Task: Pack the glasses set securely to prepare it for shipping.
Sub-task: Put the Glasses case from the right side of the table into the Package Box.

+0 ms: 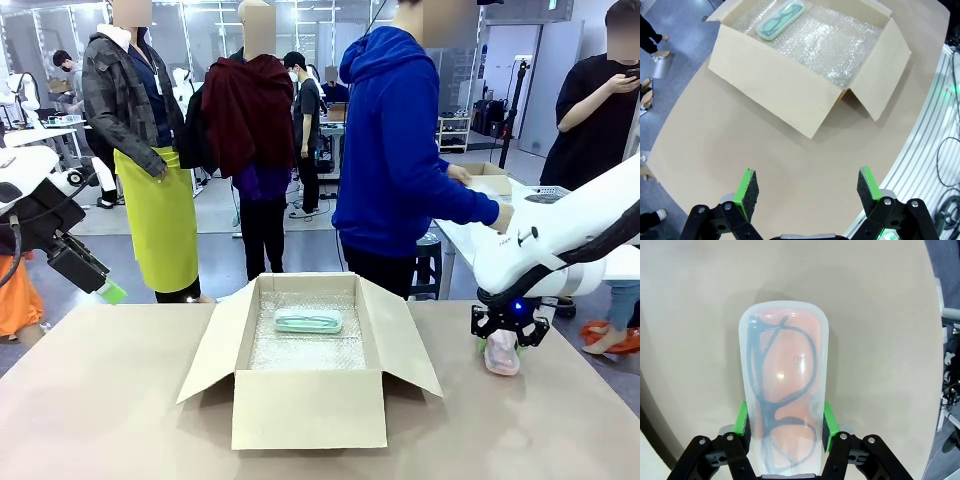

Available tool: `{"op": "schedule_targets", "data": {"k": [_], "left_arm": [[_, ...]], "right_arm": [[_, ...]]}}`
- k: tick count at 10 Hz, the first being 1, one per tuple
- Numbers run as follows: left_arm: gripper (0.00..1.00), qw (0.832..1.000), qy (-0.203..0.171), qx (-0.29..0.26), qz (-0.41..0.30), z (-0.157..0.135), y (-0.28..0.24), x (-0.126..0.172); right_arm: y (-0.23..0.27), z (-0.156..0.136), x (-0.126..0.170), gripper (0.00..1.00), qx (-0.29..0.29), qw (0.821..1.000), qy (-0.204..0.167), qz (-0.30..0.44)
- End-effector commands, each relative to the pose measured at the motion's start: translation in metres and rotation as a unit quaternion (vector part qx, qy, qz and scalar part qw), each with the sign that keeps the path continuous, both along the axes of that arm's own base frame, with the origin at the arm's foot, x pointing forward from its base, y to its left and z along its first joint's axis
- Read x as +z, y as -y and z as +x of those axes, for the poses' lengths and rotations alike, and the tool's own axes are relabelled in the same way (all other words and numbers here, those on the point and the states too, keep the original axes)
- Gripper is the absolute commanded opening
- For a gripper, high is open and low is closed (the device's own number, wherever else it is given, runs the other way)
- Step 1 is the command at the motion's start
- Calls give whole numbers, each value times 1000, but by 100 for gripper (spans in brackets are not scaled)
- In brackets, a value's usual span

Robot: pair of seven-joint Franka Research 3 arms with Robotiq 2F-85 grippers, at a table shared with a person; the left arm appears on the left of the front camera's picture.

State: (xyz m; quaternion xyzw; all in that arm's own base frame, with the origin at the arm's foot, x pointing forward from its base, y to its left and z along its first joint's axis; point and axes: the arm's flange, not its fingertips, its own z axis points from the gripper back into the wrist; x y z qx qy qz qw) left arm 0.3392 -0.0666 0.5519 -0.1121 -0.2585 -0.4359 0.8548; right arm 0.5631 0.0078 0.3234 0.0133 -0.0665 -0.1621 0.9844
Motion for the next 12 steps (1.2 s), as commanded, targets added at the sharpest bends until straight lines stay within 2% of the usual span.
{"op": "schedule_targets", "data": {"k": [1, 2, 3, 4, 5, 6, 8, 9, 10, 11, 12], "left_arm": [[100, 1000, 1, -1, -10, 0, -1, 2], [100, 1000, 1, -1, -10, 0, -1, 2], [100, 1000, 1, -1, -10, 0, -1, 2], [100, 1000, 1, -1, -10, 0, -1, 2], [100, 1000, 1, -1, -10, 0, -1, 2], [100, 1000, 1, -1, -10, 0, -1, 2], [100, 1000, 1, -1, -10, 0, -1, 2], [100, 1000, 1, -1, -10, 0, -1, 2], [100, 1000, 1, -1, -10, 0, -1, 2], [100, 1000, 1, -1, -10, 0, -1, 2], [100, 1000, 1, -1, -10, 0, -1, 2]], "right_arm": [[0, -15, 33, 55, 34, 999, 4, 2], [1, -27, 57, 55, 86, 996, 11, -2], [-7, -46, 93, 55, 166, 986, 20, -16], [-19, -62, 125, 55, 218, 975, 23, -29], [-33, -75, 151, 55, 295, 955, 22, -24], [-49, -85, 174, 55, 371, 928, 22, -37], [-78, -100, 204, 55, 520, 854, 8, -31], [-102, -106, 216, 55, 604, 797, 9, -23], [-135, -109, 228, 55, 661, 749, 36, -21], [-171, -107, 232, 55, 699, 714, 43, -23], [-216, -102, 229, 55, 695, 715, 60, -33]]}}
